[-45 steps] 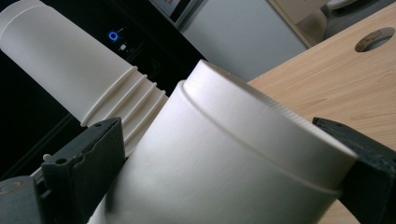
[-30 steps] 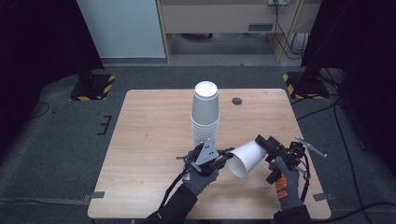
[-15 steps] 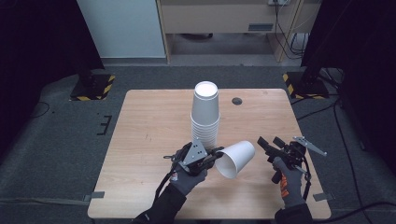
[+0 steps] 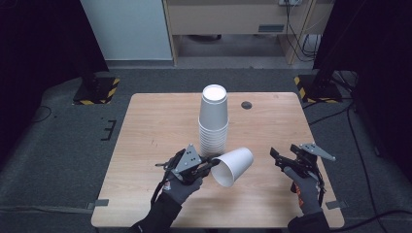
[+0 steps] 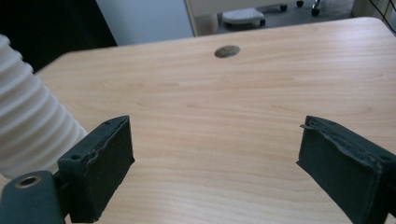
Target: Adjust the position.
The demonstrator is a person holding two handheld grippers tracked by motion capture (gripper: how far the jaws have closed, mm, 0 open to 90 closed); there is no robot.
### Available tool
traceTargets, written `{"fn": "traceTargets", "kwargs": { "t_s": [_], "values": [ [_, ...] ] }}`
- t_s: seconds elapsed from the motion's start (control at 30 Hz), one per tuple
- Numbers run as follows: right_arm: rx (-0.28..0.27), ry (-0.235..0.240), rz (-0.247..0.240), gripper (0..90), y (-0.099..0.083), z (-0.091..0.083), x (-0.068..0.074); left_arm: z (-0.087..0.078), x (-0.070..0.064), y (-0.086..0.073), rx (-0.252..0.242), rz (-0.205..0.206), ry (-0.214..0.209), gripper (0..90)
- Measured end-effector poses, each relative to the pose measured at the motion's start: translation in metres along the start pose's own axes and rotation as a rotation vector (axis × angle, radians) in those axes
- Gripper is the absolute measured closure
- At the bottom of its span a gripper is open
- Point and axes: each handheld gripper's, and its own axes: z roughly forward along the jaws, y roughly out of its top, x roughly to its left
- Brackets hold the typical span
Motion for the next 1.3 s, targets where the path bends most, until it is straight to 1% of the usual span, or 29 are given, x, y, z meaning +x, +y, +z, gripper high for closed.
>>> {"fn": "traceTargets", "kwargs": {
  "t_s": [0.07, 0.2, 0.37, 0.43, 0.53, 0.57, 0.63, 0.73, 0.9, 1.03, 1.1, 1.2, 1.3],
  "values": [
    [0.02, -0.015, -0.024, 10.1, -0.002, -0.001, -0.002, -0.005, 0.002, -0.002, 0.011, -0.006, 0.003, 85.7],
    [0.043, -0.029, -0.039, 10.1, -0.005, 0.0, -0.006, -0.015, 0.007, -0.009, 0.027, -0.023, 0.001, 85.7],
    [0.079, -0.053, -0.083, 10.1, -0.01, 0.003, -0.007, -0.027, 0.013, -0.019, 0.042, -0.042, 0.012, 85.7],
    [0.091, -0.062, -0.093, 10.1, -0.011, 0.005, -0.007, -0.032, 0.015, -0.023, 0.048, -0.05, 0.016, 85.7],
    [0.107, -0.074, -0.102, 10.1, -0.013, 0.007, -0.008, -0.037, 0.018, -0.029, 0.059, -0.062, 0.021, 85.7],
    [0.109, -0.076, -0.097, 10.1, -0.013, 0.007, -0.008, -0.039, 0.019, -0.031, 0.063, -0.064, 0.022, 85.7],
    [0.112, -0.079, -0.105, 10.1, -0.013, 0.008, -0.008, -0.042, 0.022, -0.035, 0.08, -0.07, 0.028, 85.7],
    [0.122, -0.075, -0.11, 10.2, -0.014, 0.009, -0.007, -0.047, 0.026, -0.04, 0.092, -0.083, 0.037, 85.7],
    [0.138, -0.074, -0.118, 10.2, -0.016, 0.011, -0.006, -0.059, 0.033, -0.048, 0.114, -0.098, 0.067, 85.7],
    [0.149, -0.07, -0.122, 10.2, -0.017, 0.012, -0.005, -0.068, 0.038, -0.052, 0.114, -0.116, 0.091, 85.7],
    [0.156, -0.076, -0.134, 10.2, -0.018, 0.012, -0.005, -0.072, 0.039, -0.053, 0.115, -0.126, 0.097, 85.7],
    [0.163, -0.078, -0.132, 10.2, -0.019, 0.012, -0.006, -0.078, 0.041, -0.056, 0.128, -0.135, 0.109, 85.7],
    [0.164, -0.08, -0.133, 10.2, -0.019, 0.012, -0.006, -0.085, 0.045, -0.059, 0.132, -0.148, 0.131, 85.7]
  ]
}}
